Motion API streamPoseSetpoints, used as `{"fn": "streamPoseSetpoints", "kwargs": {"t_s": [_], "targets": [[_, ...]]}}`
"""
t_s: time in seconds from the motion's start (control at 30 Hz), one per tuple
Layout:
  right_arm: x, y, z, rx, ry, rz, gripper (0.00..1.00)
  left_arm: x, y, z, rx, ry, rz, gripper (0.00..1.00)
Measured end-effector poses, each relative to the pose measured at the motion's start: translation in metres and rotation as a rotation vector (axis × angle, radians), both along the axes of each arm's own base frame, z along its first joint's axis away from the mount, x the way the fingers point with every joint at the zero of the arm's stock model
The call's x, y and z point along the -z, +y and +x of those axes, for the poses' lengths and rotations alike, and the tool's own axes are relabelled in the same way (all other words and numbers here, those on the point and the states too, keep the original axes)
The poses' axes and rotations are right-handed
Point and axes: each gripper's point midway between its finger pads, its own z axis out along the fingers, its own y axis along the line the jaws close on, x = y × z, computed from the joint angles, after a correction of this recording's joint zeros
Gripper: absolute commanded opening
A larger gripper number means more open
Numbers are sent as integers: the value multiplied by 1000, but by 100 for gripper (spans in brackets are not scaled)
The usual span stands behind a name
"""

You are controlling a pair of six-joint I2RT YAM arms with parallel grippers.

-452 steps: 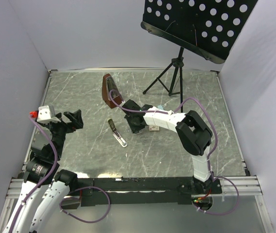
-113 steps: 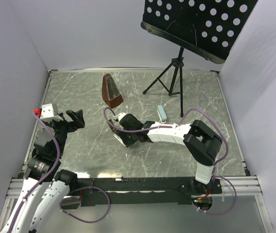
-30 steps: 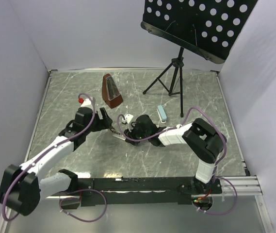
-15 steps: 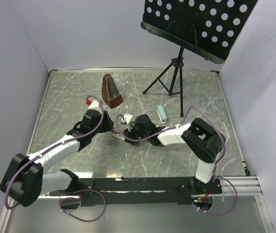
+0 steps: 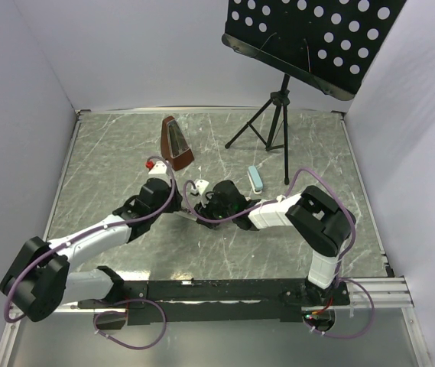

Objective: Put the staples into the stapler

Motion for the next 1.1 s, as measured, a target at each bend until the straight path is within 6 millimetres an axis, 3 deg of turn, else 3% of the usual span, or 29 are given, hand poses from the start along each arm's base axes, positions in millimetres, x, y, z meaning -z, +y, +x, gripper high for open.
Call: {"fn": "streamPoseSetpoints", "kwargs": {"t_s": [0.57, 1.1], "targets": [[0, 0, 0, 2, 4, 1, 0, 9, -30, -8, 62, -30, 110, 53], [0, 2, -2, -29, -9, 0, 0, 13, -27, -19, -15, 22, 6, 74]]}}
